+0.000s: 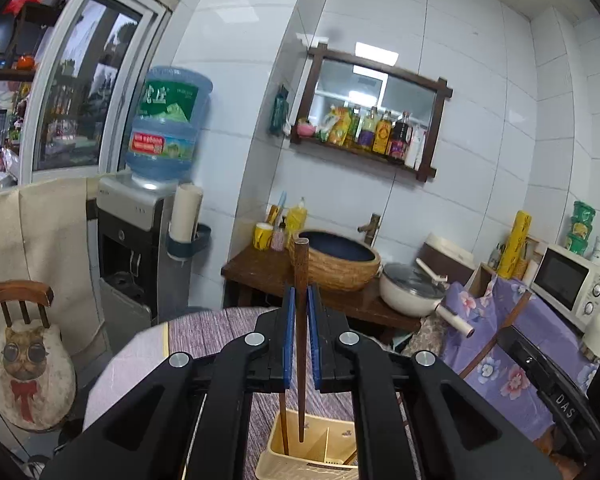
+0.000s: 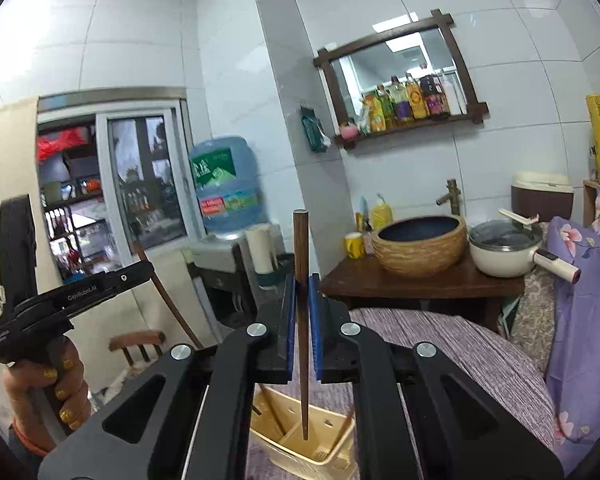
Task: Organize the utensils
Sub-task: 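Lower both chopsticks into the holder and open both grippers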
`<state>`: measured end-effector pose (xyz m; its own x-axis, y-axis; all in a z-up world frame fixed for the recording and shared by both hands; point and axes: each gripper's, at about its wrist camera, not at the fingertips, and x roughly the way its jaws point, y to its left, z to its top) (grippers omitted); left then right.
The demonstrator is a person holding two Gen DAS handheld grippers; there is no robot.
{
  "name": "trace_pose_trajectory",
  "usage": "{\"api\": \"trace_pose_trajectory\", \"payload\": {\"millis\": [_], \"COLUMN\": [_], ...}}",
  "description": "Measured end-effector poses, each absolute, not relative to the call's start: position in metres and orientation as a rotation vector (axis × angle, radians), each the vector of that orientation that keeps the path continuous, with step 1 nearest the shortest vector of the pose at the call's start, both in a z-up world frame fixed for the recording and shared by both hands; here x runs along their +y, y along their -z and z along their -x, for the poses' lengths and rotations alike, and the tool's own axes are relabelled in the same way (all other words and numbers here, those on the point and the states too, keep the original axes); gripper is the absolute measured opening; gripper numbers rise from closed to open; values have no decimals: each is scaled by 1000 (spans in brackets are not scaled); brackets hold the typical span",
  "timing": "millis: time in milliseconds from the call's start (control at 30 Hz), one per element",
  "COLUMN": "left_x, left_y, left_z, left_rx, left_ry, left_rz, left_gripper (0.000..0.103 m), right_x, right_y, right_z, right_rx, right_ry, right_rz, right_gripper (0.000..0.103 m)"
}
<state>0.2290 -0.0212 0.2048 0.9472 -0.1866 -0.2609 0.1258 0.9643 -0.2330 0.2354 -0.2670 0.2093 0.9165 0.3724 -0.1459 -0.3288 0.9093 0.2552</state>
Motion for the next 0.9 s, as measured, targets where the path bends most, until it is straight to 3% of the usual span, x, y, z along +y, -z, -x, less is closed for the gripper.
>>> {"api": "trace_pose_trajectory", "payload": {"millis": [333, 767, 800, 833, 867, 900], "left_x": [-31, -28, -28, -28, -28, -26], "left_y": [-124, -97, -96, -95, -94, -93], "left_z": [-261, -270, -269, -267, -263, -258], "left_rx": [460, 514, 518, 519, 515, 505], "left_ry": [136, 122, 125, 128, 128, 123], "left_rz": [198, 192, 186, 181, 175, 174], "left_gripper": [7, 9, 11, 19, 34, 43], "right_x": [-253, -258, -257, -257, -258, -260], "right_y": [-143, -112, -111, -110, -109, -108], "right_z": [-261, -272, -271, -268, -264, -260], "right_rx": [330, 384, 381, 375, 363, 353], "right_ry": [-343, -305, -293, -281, -271, -263], "right_rz": [-217, -245, -235, -226, -221, -223], "right_gripper": [8, 8, 10, 18, 25, 43]}}
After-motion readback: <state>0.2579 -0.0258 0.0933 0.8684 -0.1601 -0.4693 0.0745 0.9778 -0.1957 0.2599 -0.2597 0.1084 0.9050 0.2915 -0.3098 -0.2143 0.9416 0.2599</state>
